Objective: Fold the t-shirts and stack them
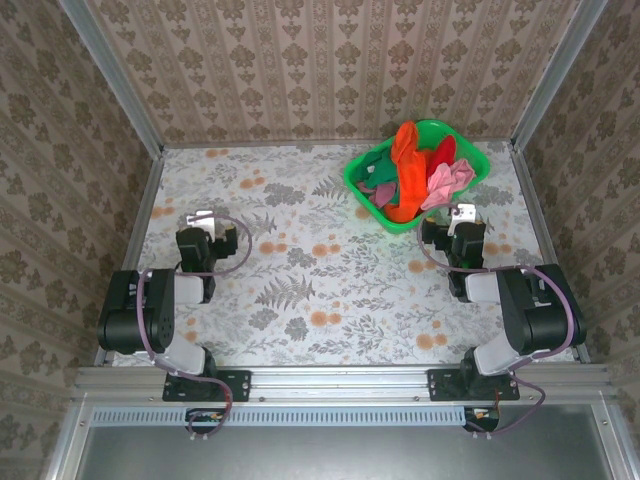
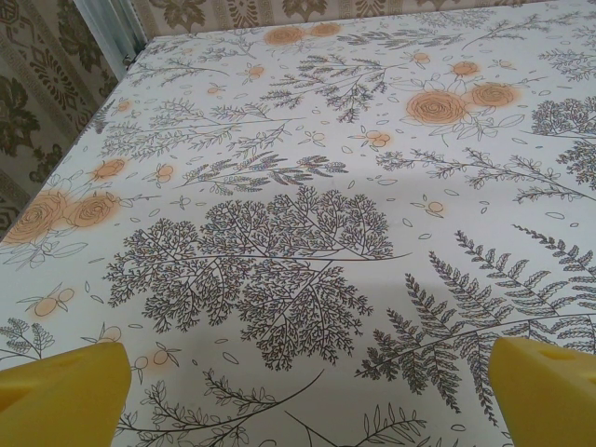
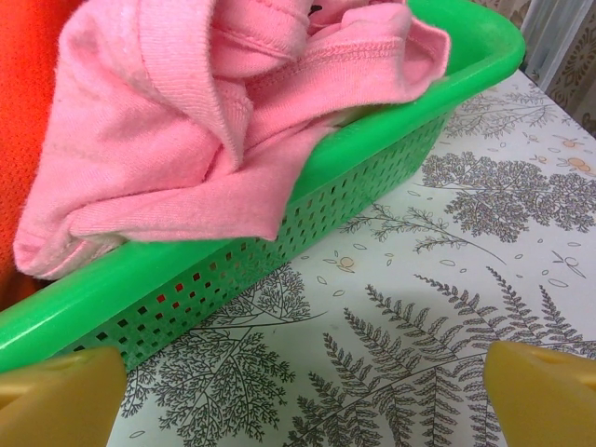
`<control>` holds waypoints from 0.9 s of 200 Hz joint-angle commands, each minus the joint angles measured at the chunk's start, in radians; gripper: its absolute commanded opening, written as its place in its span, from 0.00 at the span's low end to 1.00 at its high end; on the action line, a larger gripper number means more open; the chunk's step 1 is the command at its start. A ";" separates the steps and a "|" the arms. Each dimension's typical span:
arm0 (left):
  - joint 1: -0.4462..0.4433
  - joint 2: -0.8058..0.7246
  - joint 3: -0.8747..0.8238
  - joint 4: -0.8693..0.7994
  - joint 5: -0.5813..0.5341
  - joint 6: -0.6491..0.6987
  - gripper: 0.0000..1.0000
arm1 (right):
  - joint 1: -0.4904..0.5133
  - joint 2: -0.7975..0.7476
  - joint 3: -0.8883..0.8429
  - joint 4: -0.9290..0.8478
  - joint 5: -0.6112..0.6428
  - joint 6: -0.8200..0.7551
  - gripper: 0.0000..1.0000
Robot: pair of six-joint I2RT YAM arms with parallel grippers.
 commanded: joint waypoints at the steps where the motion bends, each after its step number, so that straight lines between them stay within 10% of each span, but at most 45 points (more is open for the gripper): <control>1: 0.007 -0.005 0.017 0.012 0.006 0.013 1.00 | -0.002 0.001 -0.002 0.020 -0.017 0.008 1.00; 70: -0.072 -0.248 0.088 -0.314 -0.028 0.090 1.00 | -0.005 -0.245 0.006 -0.232 0.017 0.020 1.00; 127: -0.289 -0.493 0.190 -0.646 0.001 0.136 1.00 | -0.012 -0.527 0.195 -0.938 0.116 0.330 1.00; 180: -0.535 -0.516 0.297 -0.818 0.054 0.031 1.00 | -0.042 -0.556 0.433 -1.321 -0.073 0.326 1.00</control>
